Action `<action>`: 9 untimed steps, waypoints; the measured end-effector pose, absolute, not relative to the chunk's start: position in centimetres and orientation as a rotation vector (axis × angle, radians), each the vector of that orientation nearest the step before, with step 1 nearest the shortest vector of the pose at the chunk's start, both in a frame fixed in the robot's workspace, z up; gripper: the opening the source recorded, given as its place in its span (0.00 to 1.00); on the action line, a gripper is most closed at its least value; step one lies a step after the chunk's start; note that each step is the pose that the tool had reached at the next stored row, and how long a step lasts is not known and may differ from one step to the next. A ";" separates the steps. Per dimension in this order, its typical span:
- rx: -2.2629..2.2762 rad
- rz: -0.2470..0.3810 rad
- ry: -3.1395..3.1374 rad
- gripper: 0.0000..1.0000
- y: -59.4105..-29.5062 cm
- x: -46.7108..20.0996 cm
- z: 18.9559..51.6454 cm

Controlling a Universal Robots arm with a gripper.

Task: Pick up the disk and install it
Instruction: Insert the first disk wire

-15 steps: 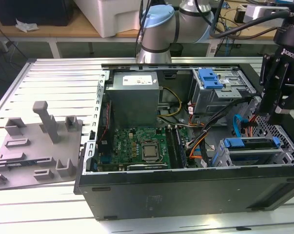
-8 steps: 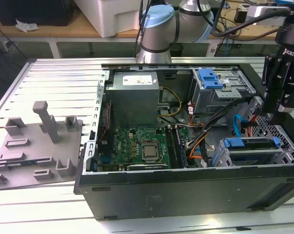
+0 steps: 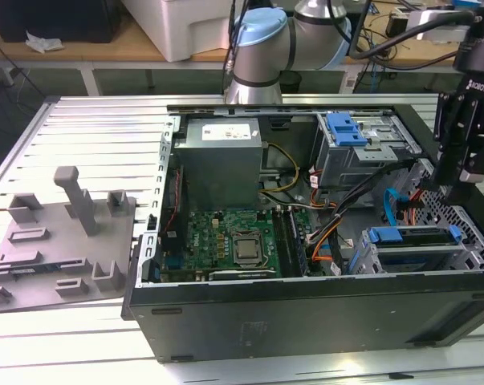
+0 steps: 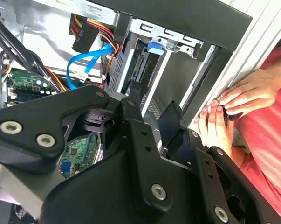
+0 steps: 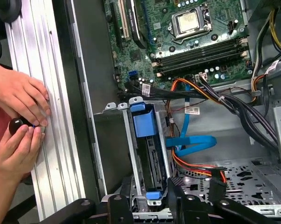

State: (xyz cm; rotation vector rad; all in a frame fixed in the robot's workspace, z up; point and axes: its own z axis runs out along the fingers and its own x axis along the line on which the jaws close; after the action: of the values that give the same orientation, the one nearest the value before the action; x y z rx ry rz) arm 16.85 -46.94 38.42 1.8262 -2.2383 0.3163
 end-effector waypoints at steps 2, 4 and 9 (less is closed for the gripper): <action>1.816 0.316 -2.244 0.44 -46.6 16.9 38.4; 1.811 0.317 -2.247 0.44 -46.3 16.9 38.3; 1.796 0.328 -2.244 0.44 -44.9 16.9 38.1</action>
State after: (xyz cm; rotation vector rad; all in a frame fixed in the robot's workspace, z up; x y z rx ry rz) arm 16.88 -44.92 38.10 1.7958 -2.2435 0.3285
